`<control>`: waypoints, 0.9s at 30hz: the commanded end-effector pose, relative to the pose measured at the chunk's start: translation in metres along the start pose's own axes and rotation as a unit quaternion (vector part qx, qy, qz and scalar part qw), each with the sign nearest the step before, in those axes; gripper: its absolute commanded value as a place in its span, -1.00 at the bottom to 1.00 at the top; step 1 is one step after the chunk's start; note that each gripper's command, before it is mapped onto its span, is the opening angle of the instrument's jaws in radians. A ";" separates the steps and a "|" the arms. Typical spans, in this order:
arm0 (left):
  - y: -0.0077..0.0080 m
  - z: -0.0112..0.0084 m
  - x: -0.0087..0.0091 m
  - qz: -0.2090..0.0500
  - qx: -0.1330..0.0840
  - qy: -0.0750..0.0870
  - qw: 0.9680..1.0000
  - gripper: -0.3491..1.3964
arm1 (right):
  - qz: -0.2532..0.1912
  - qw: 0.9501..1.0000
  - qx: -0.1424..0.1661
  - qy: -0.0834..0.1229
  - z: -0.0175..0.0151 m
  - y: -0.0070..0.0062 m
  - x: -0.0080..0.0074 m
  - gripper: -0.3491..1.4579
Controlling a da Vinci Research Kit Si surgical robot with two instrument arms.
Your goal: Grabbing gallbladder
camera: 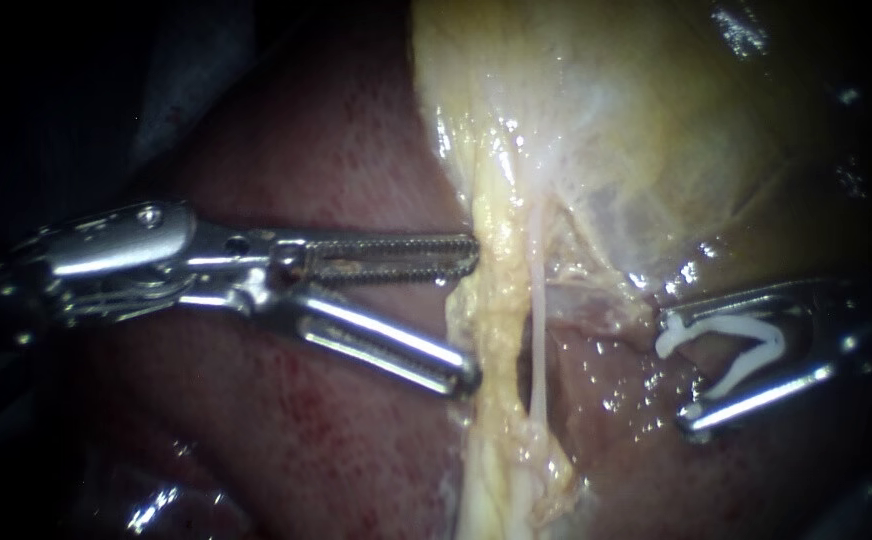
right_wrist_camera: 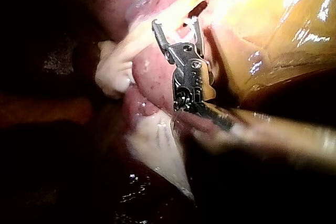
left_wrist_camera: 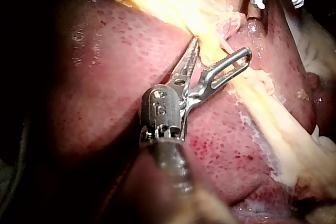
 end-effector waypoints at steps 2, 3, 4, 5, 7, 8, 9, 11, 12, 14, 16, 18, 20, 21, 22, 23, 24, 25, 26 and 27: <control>0.0002 0.0001 0.0001 -0.006 0.000 0.000 1.000 0.13 | 0.000 1.000 0.000 0.000 0.0000 0.0000 0.0000 0.04; 0.0003 0.0001 0.0002 -0.011 0.000 0.000 1.000 0.12 | 0.000 1.000 0.000 0.000 0.0000 0.0000 0.0000 0.04; 0.0004 0.0002 0.0003 -0.014 0.000 0.000 1.000 0.08 | 0.000 1.000 0.000 0.000 0.0000 0.0000 0.0000 0.04; 0.0004 0.0002 0.0003 -0.017 0.000 0.000 1.000 0.06 | 0.000 1.000 0.000 0.000 0.0000 0.0000 0.0000 0.04; 0.0006 0.0003 0.0005 -0.022 0.000 0.000 1.000 0.02 | 0.000 1.000 0.000 0.000 0.0000 0.0000 0.0000 0.04; 0.0007 0.0003 0.0006 -0.028 -0.001 0.000 1.000 -0.06 | 0.000 1.000 0.000 0.000 0.0000 0.0000 0.0000 0.04; 0.0008 0.0003 0.0006 -0.031 -0.001 0.000 1.000 -0.08 | 0.000 1.000 0.000 0.000 0.0000 0.0000 0.0000 0.04; 0.0009 0.0002 0.0007 -0.043 0.001 0.000 0.999 -0.19 | 0.000 1.000 0.000 0.000 0.0000 0.0000 0.0000 0.04; 0.0010 0.0002 0.0007 -0.046 0.001 0.001 0.999 -0.21 | 0.000 1.000 0.000 0.000 0.0000 0.0000 0.0000 0.04; 0.0011 0.0002 0.0008 -0.051 -0.002 0.000 0.999 -0.27 | 0.000 1.000 0.000 0.000 -0.0001 0.0000 0.0000 0.04; 0.0012 0.0001 0.0008 -0.051 -0.002 0.000 0.999 -0.33 | 0.000 1.000 0.000 0.000 -0.0001 0.0000 0.0000 0.04; 0.0013 0.0001 0.0008 -0.057 -0.002 0.000 0.998 -0.37 | 0.000 1.000 0.000 0.000 -0.0001 0.0000 0.0000 0.04; 0.0013 0.0000 0.0009 -0.063 -0.002 0.000 0.998 -0.46 | 0.000 1.000 0.000 0.000 -0.0001 0.0000 0.0000 0.04; 0.0013 -0.0001 0.0009 -0.063 -0.002 0.000 0.998 -0.48 | 0.000 1.000 0.000 0.000 -0.0001 0.0000 0.0000 0.04; 0.0013 -0.0002 0.0009 -0.063 -0.003 0.000 0.998 -0.50 | 0.000 1.000 0.000 0.000 -0.0001 0.0000 0.0000 0.04; 0.0012 -0.0003 0.0009 -0.066 -0.003 0.001 0.998 -0.56 | 0.000 1.000 0.000 0.000 -0.0001 0.0000 0.0000 0.04; 0.0012 -0.0003 0.0010 -0.066 -0.004 0.001 0.998 -0.58 | 0.000 1.000 0.000 0.000 -0.0001 0.0000 0.0000 0.04; 0.0013 -0.0004 0.0010 -0.066 -0.004 0.001 0.998 -0.58 | 0.000 1.000 0.000 0.000 -0.0001 0.0000 0.0000 0.04; 0.0013 -0.0004 0.0010 -0.066 -0.005 0.002 0.998 -0.60 | 0.000 1.000 0.000 0.000 -0.0001 0.0000 0.0000 0.04; 0.0014 -0.0004 0.0010 -0.069 -0.005 0.003 0.998 -0.65 | 0.000 1.000 0.000 0.000 -0.0001 0.0000 0.0000 0.04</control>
